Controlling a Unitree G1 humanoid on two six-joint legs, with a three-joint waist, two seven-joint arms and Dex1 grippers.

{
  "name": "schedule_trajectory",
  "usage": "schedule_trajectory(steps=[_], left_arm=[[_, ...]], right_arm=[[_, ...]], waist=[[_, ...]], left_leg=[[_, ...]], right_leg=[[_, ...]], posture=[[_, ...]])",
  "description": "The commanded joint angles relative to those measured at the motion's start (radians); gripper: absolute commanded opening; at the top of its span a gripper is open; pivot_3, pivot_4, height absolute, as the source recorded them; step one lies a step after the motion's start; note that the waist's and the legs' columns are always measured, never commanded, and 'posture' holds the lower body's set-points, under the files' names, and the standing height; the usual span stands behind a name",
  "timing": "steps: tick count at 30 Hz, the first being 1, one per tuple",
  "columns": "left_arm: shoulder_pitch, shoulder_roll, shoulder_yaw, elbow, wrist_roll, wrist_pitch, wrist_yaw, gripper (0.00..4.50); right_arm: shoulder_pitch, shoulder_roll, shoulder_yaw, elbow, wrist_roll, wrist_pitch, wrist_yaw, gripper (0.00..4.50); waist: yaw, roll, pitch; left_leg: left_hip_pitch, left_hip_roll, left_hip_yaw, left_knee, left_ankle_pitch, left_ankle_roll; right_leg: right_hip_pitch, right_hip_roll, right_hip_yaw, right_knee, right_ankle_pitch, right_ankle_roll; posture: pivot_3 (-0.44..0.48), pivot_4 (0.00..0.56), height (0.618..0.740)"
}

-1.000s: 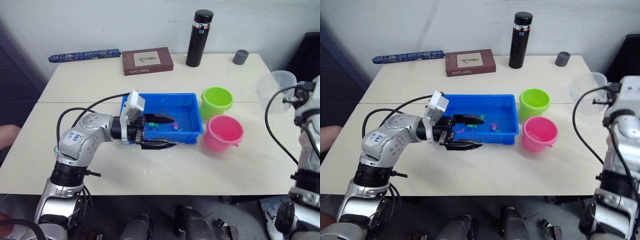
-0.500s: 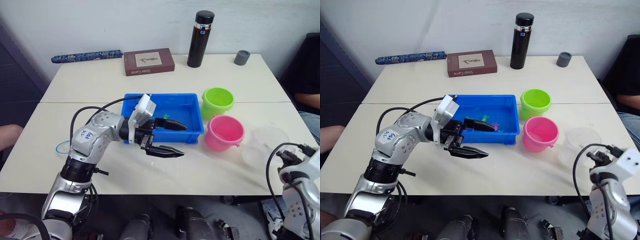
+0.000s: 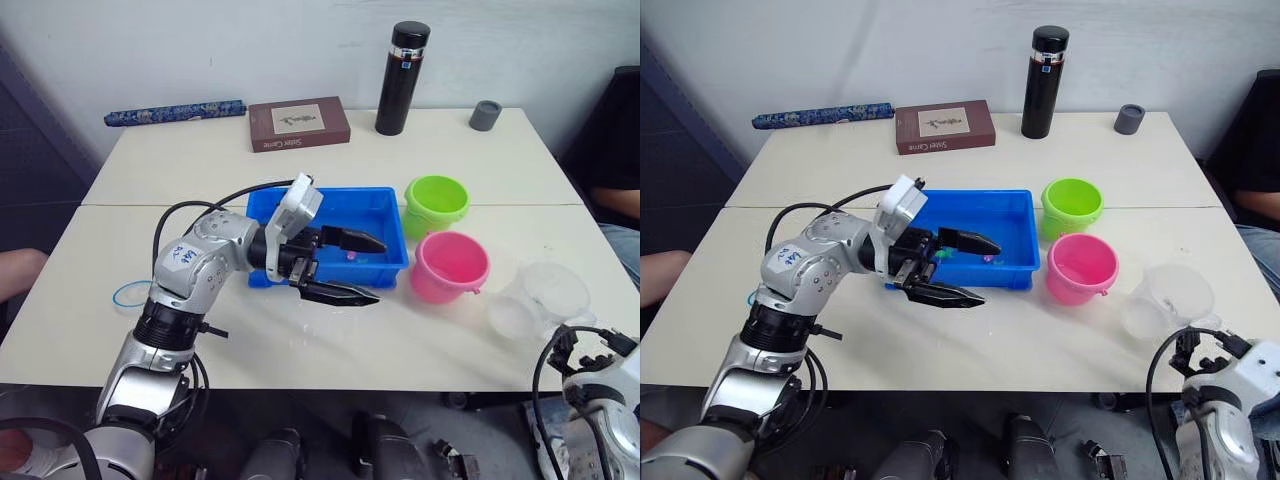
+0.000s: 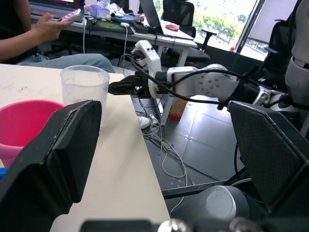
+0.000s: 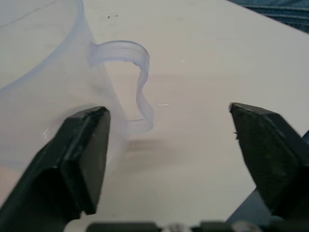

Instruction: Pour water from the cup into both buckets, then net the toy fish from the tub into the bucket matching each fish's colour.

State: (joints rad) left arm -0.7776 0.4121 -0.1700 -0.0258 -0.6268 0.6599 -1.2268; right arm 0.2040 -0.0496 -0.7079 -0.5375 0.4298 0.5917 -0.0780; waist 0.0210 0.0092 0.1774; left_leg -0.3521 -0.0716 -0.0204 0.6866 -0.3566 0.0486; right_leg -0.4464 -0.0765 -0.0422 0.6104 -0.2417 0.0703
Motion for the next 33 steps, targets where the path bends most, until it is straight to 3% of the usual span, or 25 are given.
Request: schedule_trajectory(steps=[1,4,8,11,14,16,20,24,29,33], left_arm=[[-0.016,-0.004,0.011,0.000,-0.001,-0.015,-0.009,4.50],[0.008,0.009,0.026,0.007,0.012,-0.026,0.007,4.50],[0.078,0.051,0.070,-0.010,0.029,-0.028,0.068,4.50],[0.144,0.075,0.121,-0.042,0.027,-0.020,0.140,4.50],[0.257,0.111,0.211,-0.100,0.023,-0.001,0.241,4.50],[0.357,0.148,0.274,-0.152,0.030,0.016,0.301,4.50],[0.561,0.222,0.438,-0.250,0.006,0.073,0.405,4.50],[0.833,0.256,0.674,-0.339,0.000,0.081,0.465,4.50],[1.145,0.226,0.901,-0.374,0.031,0.019,0.471,4.50],[1.271,0.216,0.977,-0.332,0.062,-0.045,0.464,4.50]], right_arm=[[0.095,-0.048,0.033,-0.157,-0.023,0.020,0.017,4.43],[0.199,-0.157,0.029,-0.301,0.026,0.096,0.097,4.43],[0.201,-0.411,-0.150,-0.373,0.374,0.189,0.271,4.43],[0.150,-0.653,-0.193,-0.357,0.637,0.237,0.401,4.43],[-0.021,-0.861,-0.060,-0.261,0.735,0.260,0.506,4.43],[-0.183,-0.918,0.089,-0.170,0.731,0.249,0.562,4.43],[-0.464,-0.920,0.373,-0.030,0.626,0.210,0.705,4.43],[-0.690,-0.840,0.629,0.105,0.469,0.141,0.856,4.43],[-0.806,-0.758,0.782,0.204,0.349,0.074,1.002,4.43],[-0.841,-0.704,0.819,0.238,0.300,0.053,1.046,4.43]], waist=[[0.000,0.000,0.000],[0.001,0.001,0.000],[-0.003,0.000,0.000],[-0.003,-0.002,0.002],[-0.007,-0.005,0.003],[-0.008,-0.010,0.003],[-0.012,-0.013,0.004],[-0.002,-0.013,0.004],[0.009,-0.014,0.004],[0.010,-0.014,0.004]], left_leg=[[0.000,0.000,0.000,0.000,0.000,0.000],[0.000,0.000,0.001,0.000,0.000,0.000],[0.001,0.000,0.002,-0.001,0.000,0.001],[0.002,0.002,0.002,-0.001,-0.001,0.001],[0.002,0.002,0.002,-0.001,-0.001,0.002],[0.002,0.004,0.002,-0.001,-0.001,0.002],[0.000,0.004,0.001,-0.002,-0.001,0.002],[-0.001,0.004,0.001,-0.002,-0.002,0.003],[-0.003,0.004,0.000,-0.002,-0.005,0.005],[-0.004,0.003,-0.001,-0.002,-0.007,0.008]], right_leg=[[0.000,0.000,0.000,0.000,0.000,0.000],[0.000,0.000,0.001,-0.001,0.000,0.000],[0.000,0.000,0.002,-0.004,0.000,0.001],[0.001,0.001,0.002,-0.004,0.000,0.001],[0.001,0.001,0.001,-0.004,0.000,0.000],[0.001,0.002,0.001,-0.005,0.000,0.000],[0.001,0.001,0.000,-0.008,0.000,0.000],[0.000,0.000,-0.002,-0.012,0.000,0.000],[0.001,0.000,-0.004,-0.018,0.000,0.000],[0.002,-0.001,-0.004,-0.020,0.000,0.000]], posture=[[0.000,0.150,0.740],[0.000,0.150,0.740],[0.000,0.150,0.740],[0.000,0.150,0.740],[0.000,0.150,0.740],[0.000,0.150,0.740],[0.000,0.150,0.740],[0.000,0.150,0.740],[0.000,0.150,0.740],[0.000,0.150,0.740]])
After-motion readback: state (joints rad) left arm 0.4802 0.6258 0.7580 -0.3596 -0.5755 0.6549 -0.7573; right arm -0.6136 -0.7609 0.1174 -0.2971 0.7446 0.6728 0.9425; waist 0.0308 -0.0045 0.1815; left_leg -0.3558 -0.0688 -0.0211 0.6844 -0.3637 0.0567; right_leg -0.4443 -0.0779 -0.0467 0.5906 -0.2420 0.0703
